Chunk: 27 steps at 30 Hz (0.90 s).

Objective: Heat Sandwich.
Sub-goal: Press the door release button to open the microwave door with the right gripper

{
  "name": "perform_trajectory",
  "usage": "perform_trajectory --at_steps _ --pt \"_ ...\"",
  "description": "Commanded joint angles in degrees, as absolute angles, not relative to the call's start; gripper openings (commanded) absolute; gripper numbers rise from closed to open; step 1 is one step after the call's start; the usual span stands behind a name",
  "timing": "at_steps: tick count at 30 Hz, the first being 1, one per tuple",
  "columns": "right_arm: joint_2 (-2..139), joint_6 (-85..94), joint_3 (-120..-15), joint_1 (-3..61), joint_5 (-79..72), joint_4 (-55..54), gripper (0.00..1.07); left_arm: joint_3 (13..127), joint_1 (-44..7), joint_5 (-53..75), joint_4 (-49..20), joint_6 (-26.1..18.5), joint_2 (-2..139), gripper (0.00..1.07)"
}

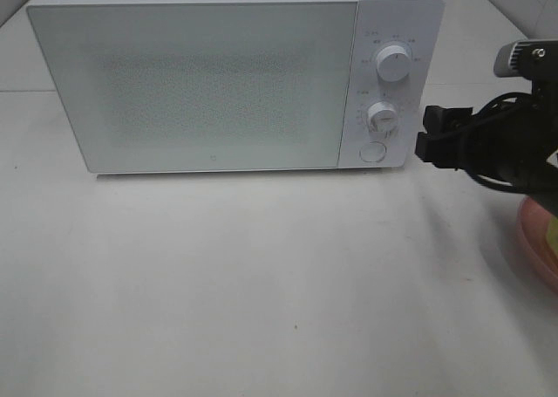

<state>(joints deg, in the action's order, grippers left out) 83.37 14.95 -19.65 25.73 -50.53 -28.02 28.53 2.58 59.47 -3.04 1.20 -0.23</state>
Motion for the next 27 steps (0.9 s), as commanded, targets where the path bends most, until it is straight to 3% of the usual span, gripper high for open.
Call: perform_trajectory --at_steps 1,13,27 --pt "86.1 15.8 -19.5 29.8 -55.7 -30.8 0.74 28.3 2.7 59.2 -3.4 1.3 -1.9 0.98" --pt "96.0 15.8 -19.5 41.6 -63.9 -42.7 0.74 28.3 2.7 59.2 -3.4 1.3 -1.9 0.98" --pt "96.8 11.2 -19.5 42.3 -64.1 -44.0 0.74 28.3 2.7 59.2 -3.4 1.3 -1.9 0.98"
